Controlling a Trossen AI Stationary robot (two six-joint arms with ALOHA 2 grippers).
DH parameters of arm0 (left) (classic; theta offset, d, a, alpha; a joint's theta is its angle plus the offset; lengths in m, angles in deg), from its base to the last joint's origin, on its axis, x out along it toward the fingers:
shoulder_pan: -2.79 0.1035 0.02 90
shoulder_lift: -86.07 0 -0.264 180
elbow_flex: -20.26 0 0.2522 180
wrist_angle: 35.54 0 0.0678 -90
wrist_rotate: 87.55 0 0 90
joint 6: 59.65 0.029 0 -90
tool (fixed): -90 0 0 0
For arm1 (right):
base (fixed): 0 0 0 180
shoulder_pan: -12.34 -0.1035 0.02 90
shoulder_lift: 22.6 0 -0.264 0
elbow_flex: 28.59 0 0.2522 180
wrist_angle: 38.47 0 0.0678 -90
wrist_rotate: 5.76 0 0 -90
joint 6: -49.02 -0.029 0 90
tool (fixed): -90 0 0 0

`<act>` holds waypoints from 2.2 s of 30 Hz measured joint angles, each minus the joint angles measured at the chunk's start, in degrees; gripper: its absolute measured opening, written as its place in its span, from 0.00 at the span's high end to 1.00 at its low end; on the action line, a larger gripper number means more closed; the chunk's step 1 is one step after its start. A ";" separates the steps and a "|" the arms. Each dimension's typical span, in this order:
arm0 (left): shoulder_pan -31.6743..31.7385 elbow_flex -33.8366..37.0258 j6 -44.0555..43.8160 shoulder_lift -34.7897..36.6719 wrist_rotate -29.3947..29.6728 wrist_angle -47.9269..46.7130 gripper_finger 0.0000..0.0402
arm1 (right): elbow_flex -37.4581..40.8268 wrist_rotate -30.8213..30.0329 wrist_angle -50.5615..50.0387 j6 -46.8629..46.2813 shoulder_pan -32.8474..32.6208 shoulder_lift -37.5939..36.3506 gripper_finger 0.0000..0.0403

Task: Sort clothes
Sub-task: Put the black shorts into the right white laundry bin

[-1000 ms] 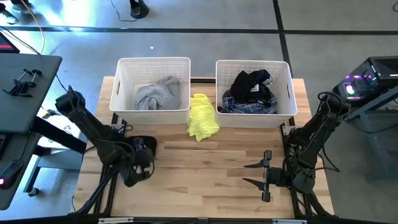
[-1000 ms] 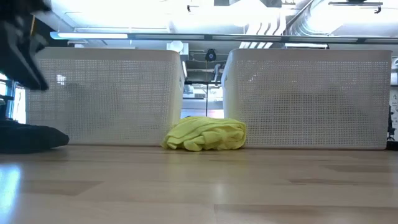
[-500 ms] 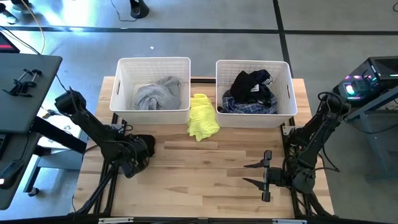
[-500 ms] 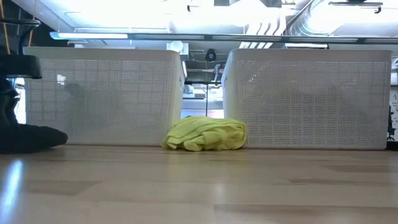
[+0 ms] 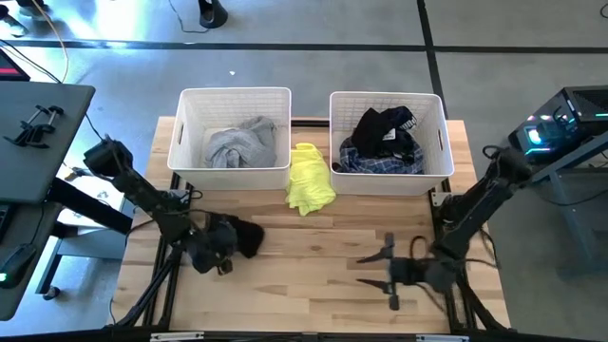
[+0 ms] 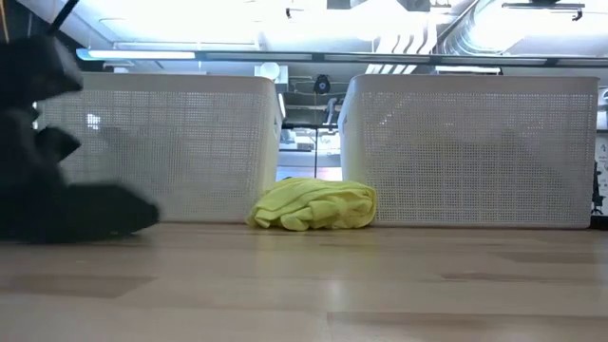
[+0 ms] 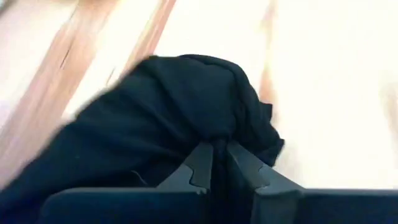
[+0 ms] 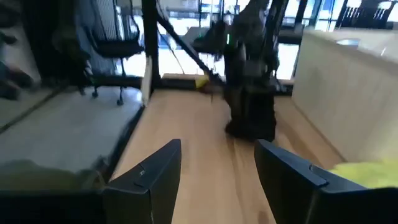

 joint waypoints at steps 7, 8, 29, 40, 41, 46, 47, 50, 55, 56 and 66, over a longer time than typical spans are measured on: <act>6.05 -0.09 17.03 -3.54 -0.41 20.91 0.98 | -0.47 13.62 5.52 1.04 11.40 10.62 0.52; 6.87 -0.09 18.94 -4.25 -0.85 23.55 0.99 | -0.86 14.37 5.87 1.77 12.82 11.66 0.52; 15.24 -12.10 39.53 -21.48 -9.96 38.26 0.98 | -23.59 38.10 -11.78 17.00 32.79 34.06 0.40; 15.57 -16.39 46.96 -19.09 -9.52 38.17 0.95 | -33.27 20.11 -17.28 11.95 30.66 39.87 0.89; 15.38 -16.79 47.83 -18.37 -10.58 38.58 0.93 | -33.32 18.19 -17.98 12.02 30.09 39.36 0.94; 12.76 -17.34 52.12 -10.32 -10.97 34.28 0.78 | -33.50 4.74 -22.41 10.32 27.39 34.24 0.95; 12.11 -17.22 52.83 -8.65 -10.27 32.75 0.76 | -33.57 2.54 -23.65 10.07 26.82 32.68 0.95; 10.55 -16.85 55.09 -3.69 -7.63 28.36 0.70 | -33.50 -3.56 -27.87 9.41 24.85 26.93 0.99; 9.27 -16.52 52.02 0.51 -1.04 20.58 0.66 | -33.53 -12.60 -30.52 13.28 21.80 15.93 0.99; 9.42 -16.54 51.21 0.48 -0.74 21.13 0.66 | -33.53 -14.64 -30.66 15.19 21.09 13.78 0.99; 9.61 -15.92 47.92 -0.88 2.71 19.16 0.66 | -33.55 -26.29 -33.45 27.68 26.91 -9.53 0.99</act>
